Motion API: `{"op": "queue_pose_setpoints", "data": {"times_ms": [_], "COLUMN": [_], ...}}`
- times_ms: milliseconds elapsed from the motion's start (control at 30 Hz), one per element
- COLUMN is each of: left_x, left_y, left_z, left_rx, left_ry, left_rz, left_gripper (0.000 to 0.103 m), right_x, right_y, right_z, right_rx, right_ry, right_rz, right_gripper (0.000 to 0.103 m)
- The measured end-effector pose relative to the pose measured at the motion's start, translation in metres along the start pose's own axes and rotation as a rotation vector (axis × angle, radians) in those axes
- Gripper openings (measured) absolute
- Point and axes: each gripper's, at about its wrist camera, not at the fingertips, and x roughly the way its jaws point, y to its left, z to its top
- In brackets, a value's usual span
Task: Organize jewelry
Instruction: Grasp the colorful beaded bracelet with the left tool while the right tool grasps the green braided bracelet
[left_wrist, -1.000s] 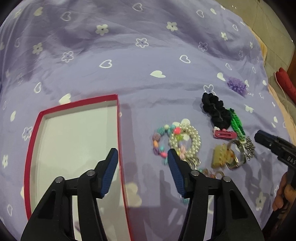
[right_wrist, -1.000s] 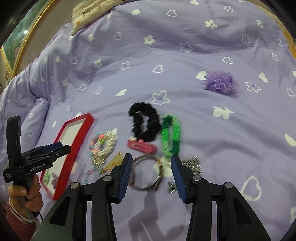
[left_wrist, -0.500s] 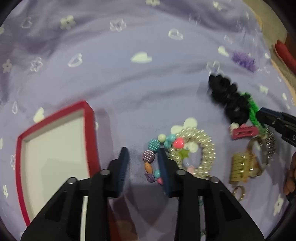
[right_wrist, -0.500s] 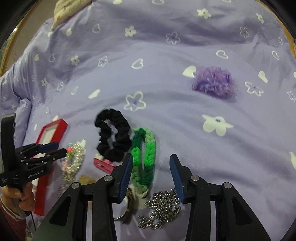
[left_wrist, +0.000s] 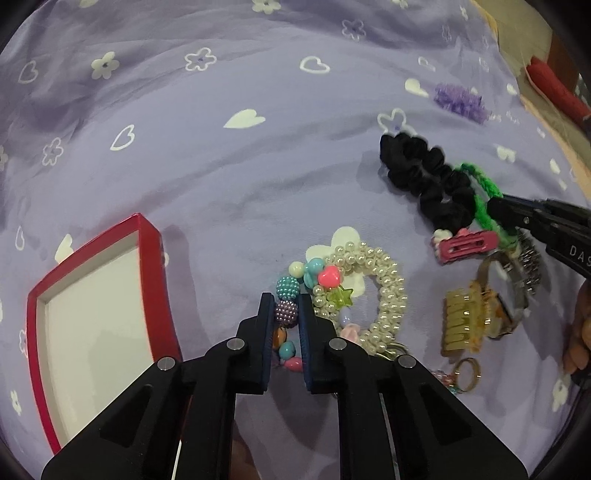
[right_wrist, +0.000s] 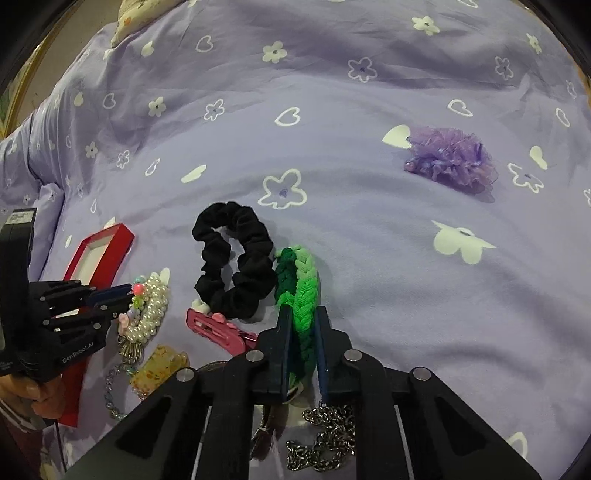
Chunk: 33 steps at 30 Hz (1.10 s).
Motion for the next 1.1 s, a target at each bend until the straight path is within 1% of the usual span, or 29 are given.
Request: {"op": "queue_pose_setpoints", "data": {"times_ms": [133,367,567,700,867,1100], "left_x": [-0.026,-0.068,-0.106,-0.127,-0.145,-0.158], "left_y": [0.007,0.017,0.026,0.031,0.042,0.063], "left_z": [-0.007,-0.019,-0.035,-0.044,-0.057,-0.075], "left_rx": [-0.060,-0.152,-0.213,-0.238,-0.265,-0.308], "left_ry": [-0.058,-0.134,-0.201,-0.231,-0.254,-0.267], "left_rz": [-0.037,-0.096,-0.102,-0.103,-0.092,-0.064], "left_gripper": [0.011,0.011,0.011,0.011,0.011,0.011], "right_x": [-0.015,-0.045,-0.063,-0.067,-0.073,-0.074], "right_y": [0.000,0.008,0.033,0.051,0.079,0.115], "right_z": [0.001,-0.002,-0.008,-0.013,-0.021,-0.030], "right_rx": [0.008,0.021,-0.005,-0.017,-0.053,-0.094], "right_ry": [-0.033,-0.078,-0.093,-0.090,-0.086,-0.069], "right_rz": [0.016,0.074,0.126,0.169,0.216,0.274], "right_gripper": [0.011,0.011,0.011,0.011,0.011,0.011]}}
